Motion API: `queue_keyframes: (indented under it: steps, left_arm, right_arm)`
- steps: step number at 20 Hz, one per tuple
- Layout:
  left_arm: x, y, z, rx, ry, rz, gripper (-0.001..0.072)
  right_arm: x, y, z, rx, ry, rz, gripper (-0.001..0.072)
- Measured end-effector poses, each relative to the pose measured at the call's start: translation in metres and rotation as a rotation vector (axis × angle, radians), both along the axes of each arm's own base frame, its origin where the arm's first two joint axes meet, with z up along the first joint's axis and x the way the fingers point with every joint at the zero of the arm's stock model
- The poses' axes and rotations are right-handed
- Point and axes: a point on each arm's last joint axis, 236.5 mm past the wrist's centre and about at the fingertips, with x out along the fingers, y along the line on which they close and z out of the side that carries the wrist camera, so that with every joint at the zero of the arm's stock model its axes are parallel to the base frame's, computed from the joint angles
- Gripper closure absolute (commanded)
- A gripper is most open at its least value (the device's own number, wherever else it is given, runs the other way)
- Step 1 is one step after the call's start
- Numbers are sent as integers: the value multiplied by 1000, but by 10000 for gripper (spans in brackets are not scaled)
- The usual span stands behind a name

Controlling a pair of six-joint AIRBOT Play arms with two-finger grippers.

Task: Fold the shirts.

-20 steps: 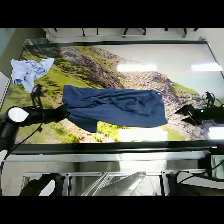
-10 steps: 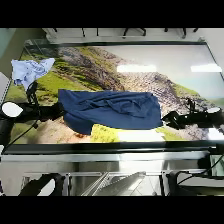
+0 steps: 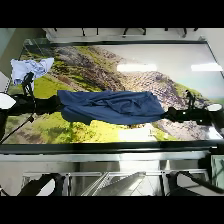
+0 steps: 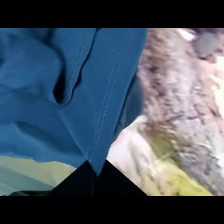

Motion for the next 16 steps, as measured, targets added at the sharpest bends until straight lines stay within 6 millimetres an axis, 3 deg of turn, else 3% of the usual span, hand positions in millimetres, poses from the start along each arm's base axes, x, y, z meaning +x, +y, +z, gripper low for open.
queue_keyframes:
  steps: [3, 5, 7, 10, 13, 16]
  left_arm:
    - [-10, 0, 32, 10, -83, -11, 692]
    - [-20, 0, 68, 22, -173, -24, 692]
    - [-31, 1, 114, 50, -293, -34, 692]
    - [-51, 9, 200, 112, -516, -19, 692]
    - [-79, 17, 284, 174, -723, 14, 692]
    - [-110, 22, 354, 228, -877, 28, 692]
  right_arm:
    - [-10, 6, 64, -38, -144, -3, 696]
    - [-20, 10, 112, -83, -264, -13, 696]
    - [-32, 9, 166, -162, -406, -30, 696]
    - [-56, -2, 253, -345, -626, -81, 696]
    - [-82, -20, 342, -537, -822, -160, 696]
    - [-111, -30, 424, -679, -991, -236, 696]
